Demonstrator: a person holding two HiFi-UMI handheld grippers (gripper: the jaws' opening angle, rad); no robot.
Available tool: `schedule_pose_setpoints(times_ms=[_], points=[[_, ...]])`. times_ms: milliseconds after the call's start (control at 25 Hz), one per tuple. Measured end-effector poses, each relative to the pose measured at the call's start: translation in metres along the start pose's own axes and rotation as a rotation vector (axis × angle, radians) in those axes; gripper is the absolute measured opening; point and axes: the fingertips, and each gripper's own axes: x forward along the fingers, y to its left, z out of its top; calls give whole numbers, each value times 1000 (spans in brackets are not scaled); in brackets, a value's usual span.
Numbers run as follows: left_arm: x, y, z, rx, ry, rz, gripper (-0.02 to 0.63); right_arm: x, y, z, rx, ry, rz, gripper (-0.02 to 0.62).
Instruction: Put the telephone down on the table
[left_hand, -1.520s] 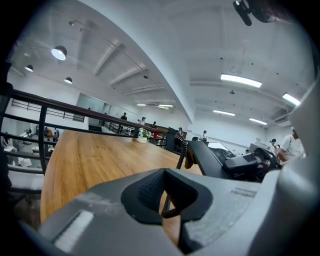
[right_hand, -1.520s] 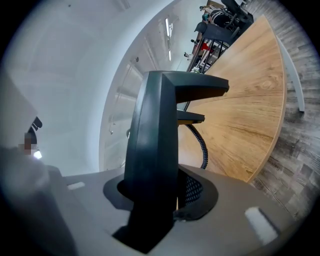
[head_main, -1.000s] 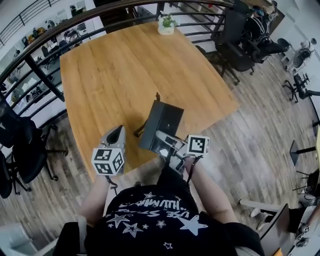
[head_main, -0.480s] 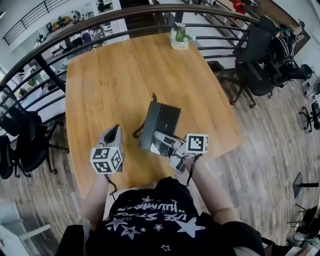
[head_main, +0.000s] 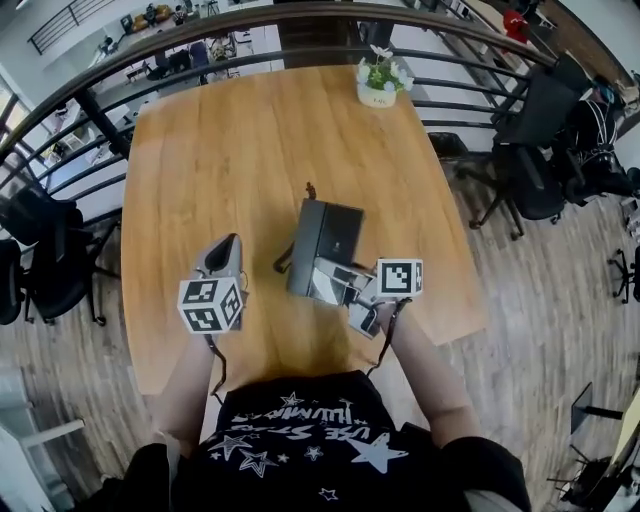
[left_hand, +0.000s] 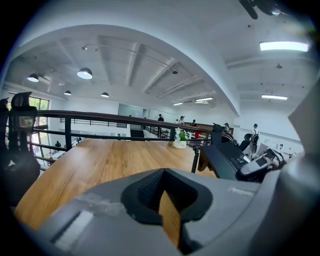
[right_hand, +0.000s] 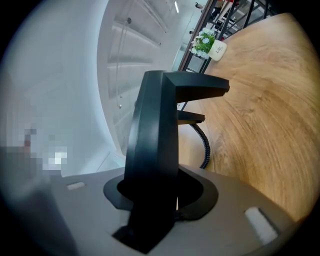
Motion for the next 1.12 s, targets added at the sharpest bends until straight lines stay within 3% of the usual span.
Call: schedule_pose_setpoints(times_ms=[240,440,1120], points=[[26,-8,5,-3,-3,62,2,-14,-38,16,88,94,-34,158],[39,-7,-2,-19,17,90,2,-10,-51,30,-23,177,25,158],[65,-26,-32,-27,106,81,2,-21,-99,30,-30,290,-19,158]])
